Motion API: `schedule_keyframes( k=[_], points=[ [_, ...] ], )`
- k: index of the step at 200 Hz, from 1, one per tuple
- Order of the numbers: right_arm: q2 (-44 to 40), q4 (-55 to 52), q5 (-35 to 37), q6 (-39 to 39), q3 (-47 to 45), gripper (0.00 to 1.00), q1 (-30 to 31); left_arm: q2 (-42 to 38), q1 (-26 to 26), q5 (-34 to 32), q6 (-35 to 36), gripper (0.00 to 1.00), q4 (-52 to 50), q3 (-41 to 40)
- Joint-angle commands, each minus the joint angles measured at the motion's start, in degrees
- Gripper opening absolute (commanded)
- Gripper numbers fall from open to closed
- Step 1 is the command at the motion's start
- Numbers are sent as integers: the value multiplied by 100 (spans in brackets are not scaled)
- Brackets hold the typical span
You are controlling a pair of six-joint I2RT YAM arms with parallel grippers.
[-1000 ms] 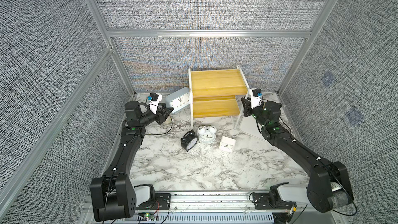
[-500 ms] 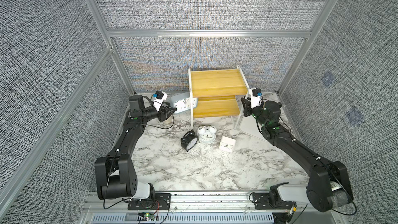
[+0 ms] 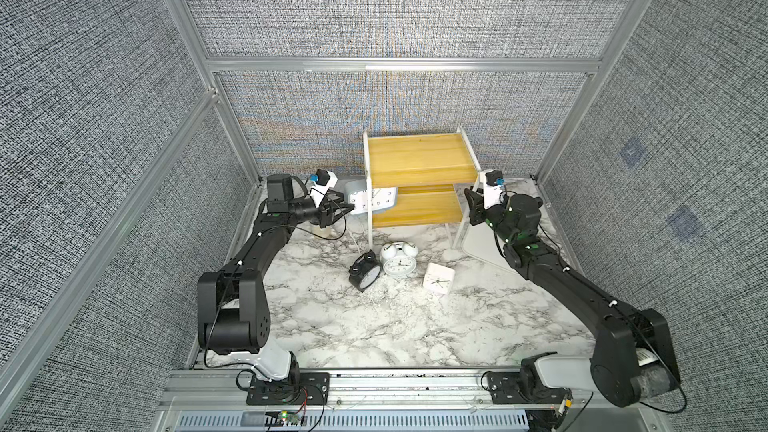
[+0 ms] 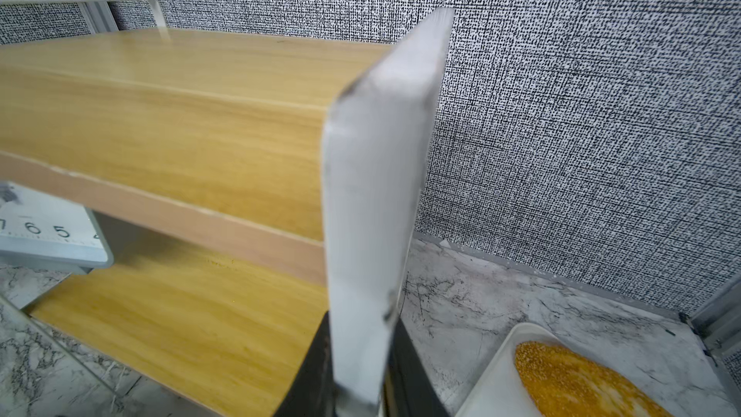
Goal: Place the alarm clocks on the shelf by style
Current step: Place the alarm on the shelf.
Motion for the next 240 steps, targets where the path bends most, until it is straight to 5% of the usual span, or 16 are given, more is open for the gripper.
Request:
schedule_keyframes(
  k=[1, 240],
  points=[
    [11, -4, 104, -2, 52, 22, -7, 121, -119, 348, 259, 15, 314, 104],
    [164, -56, 45, 26, 180, 22, -4, 1434, -666, 626, -276, 18, 1323, 645]
  ],
)
